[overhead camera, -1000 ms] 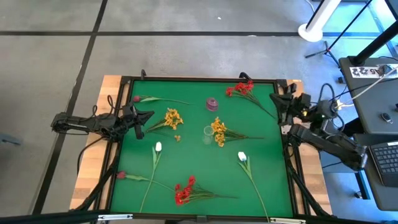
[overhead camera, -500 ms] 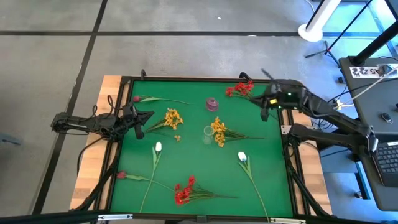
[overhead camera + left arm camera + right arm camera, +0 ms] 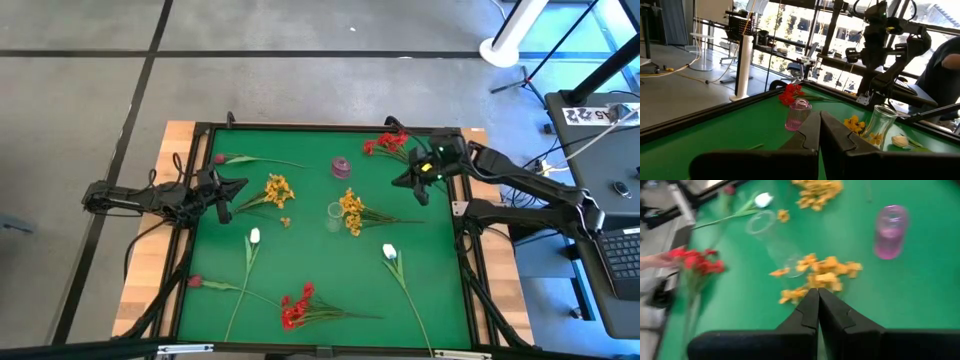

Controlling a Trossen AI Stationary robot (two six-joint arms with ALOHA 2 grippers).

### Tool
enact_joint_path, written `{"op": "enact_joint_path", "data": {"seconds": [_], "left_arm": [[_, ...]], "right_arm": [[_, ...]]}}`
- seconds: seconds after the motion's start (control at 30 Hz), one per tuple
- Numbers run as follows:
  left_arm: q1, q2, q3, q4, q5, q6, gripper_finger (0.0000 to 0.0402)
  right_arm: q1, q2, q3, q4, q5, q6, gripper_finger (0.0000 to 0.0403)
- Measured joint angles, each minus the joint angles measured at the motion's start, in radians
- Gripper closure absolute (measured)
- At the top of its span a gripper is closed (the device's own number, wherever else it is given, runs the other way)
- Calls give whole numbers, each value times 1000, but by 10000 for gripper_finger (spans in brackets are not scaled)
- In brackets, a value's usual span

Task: Sort flowers into vase by color
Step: Put the right yellow flowers into the transparent vase

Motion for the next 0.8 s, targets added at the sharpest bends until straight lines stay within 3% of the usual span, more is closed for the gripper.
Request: {"op": "enact_joint_path", "data": {"seconds": [0.2, 0.3, 0.4, 0.63, 0.8], "left_arm": [[0, 0, 0, 0, 0, 0, 401], [0, 0, 0, 0, 0, 0, 401], [0, 0, 0, 0, 0, 0, 401], [0, 0, 0, 0, 0, 0, 401], [0, 0, 0, 0, 0, 0, 401]], "right_arm": [[0, 54, -14, 1, -8, 0, 392], [0, 90, -29, 1, -9, 0, 373], [21, 131, -51, 1, 6, 5, 328], [137, 219, -64, 18, 148, -15, 203], [285, 300, -64, 38, 318, -75, 163]]}}
